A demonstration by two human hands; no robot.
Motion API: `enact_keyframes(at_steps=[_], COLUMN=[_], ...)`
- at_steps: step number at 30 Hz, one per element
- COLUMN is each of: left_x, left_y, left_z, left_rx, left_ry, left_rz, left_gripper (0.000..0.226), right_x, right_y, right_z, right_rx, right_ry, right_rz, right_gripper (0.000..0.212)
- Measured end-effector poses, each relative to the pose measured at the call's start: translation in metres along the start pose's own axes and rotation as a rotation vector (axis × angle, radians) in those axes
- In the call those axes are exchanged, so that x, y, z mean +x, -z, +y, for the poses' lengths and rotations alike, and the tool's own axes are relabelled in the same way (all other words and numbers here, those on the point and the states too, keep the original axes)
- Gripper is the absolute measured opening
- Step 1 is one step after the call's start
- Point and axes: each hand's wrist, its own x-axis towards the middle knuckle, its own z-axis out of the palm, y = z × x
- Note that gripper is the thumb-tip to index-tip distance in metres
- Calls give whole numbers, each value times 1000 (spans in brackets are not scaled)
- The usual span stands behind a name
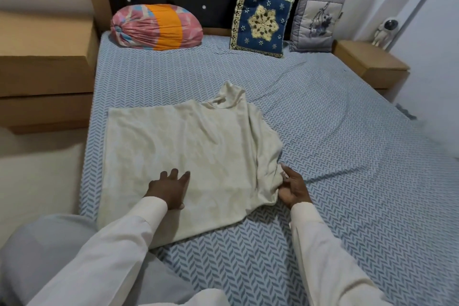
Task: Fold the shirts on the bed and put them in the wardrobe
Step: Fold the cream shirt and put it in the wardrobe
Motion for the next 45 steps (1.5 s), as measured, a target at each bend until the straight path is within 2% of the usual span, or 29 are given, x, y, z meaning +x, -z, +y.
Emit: enact_keyframes(at_steps=[1, 3, 5, 6, 8, 9, 11, 13, 15, 18, 21, 25, 27, 30, 32, 35, 38, 40, 42, 45], left_x=[0, -1, -1, -2, -2, -3, -3, -4, -5, -4, -3, -1, 2, 8, 13, 23, 34, 39, 45, 56], left_y=[-1, -1, -1, -1, -1, -2, -2, -2, -1, 0, 6, 15, 18, 23, 28, 33, 34, 38, 46, 57], left_z=[1, 1, 0, -1, -2, -2, -2, -3, -4, -3, 0, 7, 11, 13, 14, 18, 22, 23, 22, 16], left_rx=[-3, -7, -10, -11, -15, -15, -17, -17, -20, -13, -1, 30, 40, 51, 27, -38, -40, -20, -12, -45], left_ry=[-2, -6, -8, -10, -16, -16, -12, -8, -5, 4, 20, 37, 50, 70, 87, 137, 178, 197, 211, 224], left_rz=[-4, 0, 3, 2, 5, 7, 10, 8, 2, -17, -43, -96, -112, -148, -167, -140, -110, -121, -147, -181], left_gripper=[102, 100, 99, 100, 100, 100, 100, 100, 103, 106, 110, 115, 117, 122, 123, 117, 120, 129, 136, 135], right_x=[1, -1, 1, 2, -1, 4, -2, -1, -1, 10, -23, -57, -60, -50, -39, -10, 23, 31, 31, 17], right_y=[6, 13, 14, 13, 4, 3, -5, -9, -4, 39, 70, 94, 101, 103, 95, 78, 62, 60, 72, 95], right_z=[-1, -3, -1, 0, 0, -1, -4, -7, -14, -27, -27, -14, -10, -2, -3, -17, -36, -48, -55, -53], right_rx=[83, 171, 146, 60, -137, -200, -263, -315, -344, -364, -530, -711, -774, -946, -1115, -1274, -1414, -1373, -1235, -1073], right_ry=[35, 85, 83, 81, 21, -3, -63, -58, 36, 248, 383, 362, 290, 188, 240, 371, 277, 223, 259, 227], right_rz=[7, 36, 74, 52, 48, 40, 10, 64, 203, 400, 660, 910, 966, 987, 973, 814, 665, 623, 689, 754], right_gripper=[21, 7, 15, 19, 11, 21, 27, 18, 11, 15, 13, 30, 34, 40, 39, 38, 47, 32, 24, 42])
